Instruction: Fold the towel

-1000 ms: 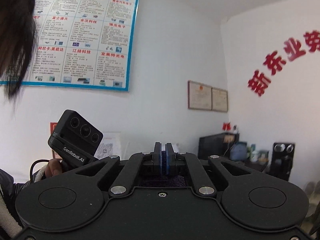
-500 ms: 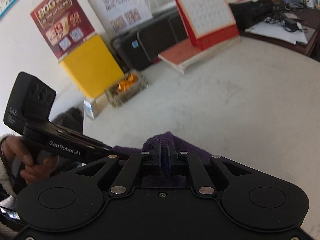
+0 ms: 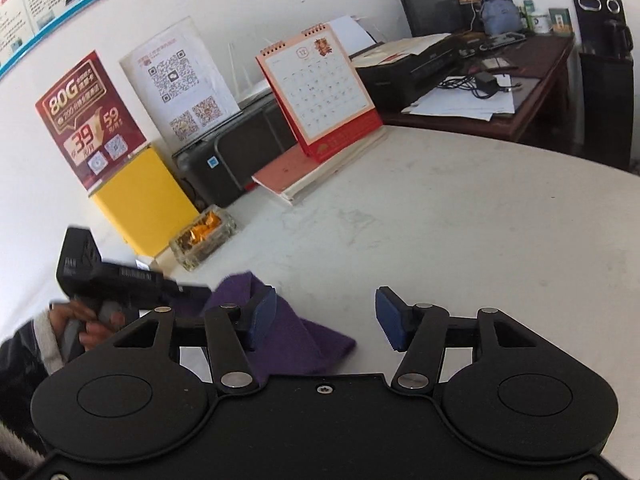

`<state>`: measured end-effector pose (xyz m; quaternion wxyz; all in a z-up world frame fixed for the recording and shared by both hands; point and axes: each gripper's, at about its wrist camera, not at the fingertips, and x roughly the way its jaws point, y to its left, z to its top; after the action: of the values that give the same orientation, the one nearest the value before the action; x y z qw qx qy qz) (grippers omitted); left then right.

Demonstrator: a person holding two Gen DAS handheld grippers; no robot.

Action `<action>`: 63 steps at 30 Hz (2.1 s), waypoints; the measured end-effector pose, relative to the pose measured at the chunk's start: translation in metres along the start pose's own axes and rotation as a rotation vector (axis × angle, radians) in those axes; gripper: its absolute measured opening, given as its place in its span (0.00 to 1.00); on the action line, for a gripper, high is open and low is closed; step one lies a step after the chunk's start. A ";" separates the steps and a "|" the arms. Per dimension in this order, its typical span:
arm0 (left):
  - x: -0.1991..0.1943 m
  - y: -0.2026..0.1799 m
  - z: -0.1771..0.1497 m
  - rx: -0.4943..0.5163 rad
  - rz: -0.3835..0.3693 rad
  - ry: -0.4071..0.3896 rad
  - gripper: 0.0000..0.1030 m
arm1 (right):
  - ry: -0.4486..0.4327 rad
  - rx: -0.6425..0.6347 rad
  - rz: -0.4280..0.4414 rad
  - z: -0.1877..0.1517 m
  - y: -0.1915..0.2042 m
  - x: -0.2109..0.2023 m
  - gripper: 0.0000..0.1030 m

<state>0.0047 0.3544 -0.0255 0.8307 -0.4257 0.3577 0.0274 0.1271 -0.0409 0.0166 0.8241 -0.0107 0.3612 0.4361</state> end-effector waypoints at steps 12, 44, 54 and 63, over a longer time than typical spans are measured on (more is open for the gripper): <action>0.000 -0.024 0.017 -0.003 0.050 -0.054 0.39 | 0.242 -0.173 -0.140 -0.092 -0.002 -0.020 0.52; 0.007 -0.044 -0.009 0.559 0.310 0.288 0.48 | 0.403 -0.213 -0.319 -0.120 -0.017 -0.027 0.54; 0.018 -0.059 -0.064 1.033 0.617 0.435 0.49 | 0.395 -0.321 -0.276 -0.099 0.026 -0.017 0.54; -0.020 -0.049 -0.033 0.924 0.758 0.149 0.49 | 0.440 -0.390 -0.207 -0.109 0.057 0.017 0.54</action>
<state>-0.0120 0.3043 0.0080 0.8347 0.1358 0.5167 0.1335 0.0283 -0.0299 -0.0575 0.7485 -0.2995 0.4377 0.3980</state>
